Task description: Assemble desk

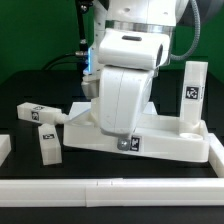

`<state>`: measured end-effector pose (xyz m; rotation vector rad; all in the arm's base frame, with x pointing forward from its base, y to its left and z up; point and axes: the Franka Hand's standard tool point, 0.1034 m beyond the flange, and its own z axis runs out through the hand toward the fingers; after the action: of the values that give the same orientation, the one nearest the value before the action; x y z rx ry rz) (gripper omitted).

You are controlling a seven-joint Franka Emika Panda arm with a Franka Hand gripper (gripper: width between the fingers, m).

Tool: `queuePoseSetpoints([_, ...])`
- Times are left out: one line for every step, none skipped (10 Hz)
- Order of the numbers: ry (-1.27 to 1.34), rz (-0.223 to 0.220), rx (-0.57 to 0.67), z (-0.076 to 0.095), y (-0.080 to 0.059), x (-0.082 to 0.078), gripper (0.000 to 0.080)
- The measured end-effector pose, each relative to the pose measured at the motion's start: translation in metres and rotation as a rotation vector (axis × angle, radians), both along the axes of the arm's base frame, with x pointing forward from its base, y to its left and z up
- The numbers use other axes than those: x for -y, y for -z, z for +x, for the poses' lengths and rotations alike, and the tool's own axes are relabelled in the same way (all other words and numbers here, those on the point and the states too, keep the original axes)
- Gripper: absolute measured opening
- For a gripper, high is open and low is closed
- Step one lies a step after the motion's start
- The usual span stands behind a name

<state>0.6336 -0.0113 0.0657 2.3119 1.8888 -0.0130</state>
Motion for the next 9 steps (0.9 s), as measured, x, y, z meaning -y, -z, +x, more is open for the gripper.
queuePoseSetpoints([-0.056,-0.017,-0.008,0.0,0.0,0.002,0.0057])
queuePoseSetpoints([-0.058,-0.02,-0.01,0.0,0.001,0.002,0.0057])
queuePoseSetpoints([-0.062,-0.02,-0.021,0.005,0.002,-0.004,0.0057])
queuePoseSetpoints([-0.1,-0.023,-0.022,0.017,0.007,-0.005,0.0057])
queuePoseSetpoints([-0.122,-0.021,-0.026,0.019,0.012,-0.002,0.0057])
queuePoseSetpoints([-0.108,-0.021,-0.025,0.019,0.012,-0.001,0.0057])
queuePoseSetpoints([-0.107,-0.021,-0.026,0.019,0.012,-0.001,0.0057])
queuePoseSetpoints([-0.105,-0.021,-0.027,0.018,0.013,0.0,0.0057])
queuePoseSetpoints([-0.101,-0.021,-0.028,0.018,0.014,0.0,0.0057])
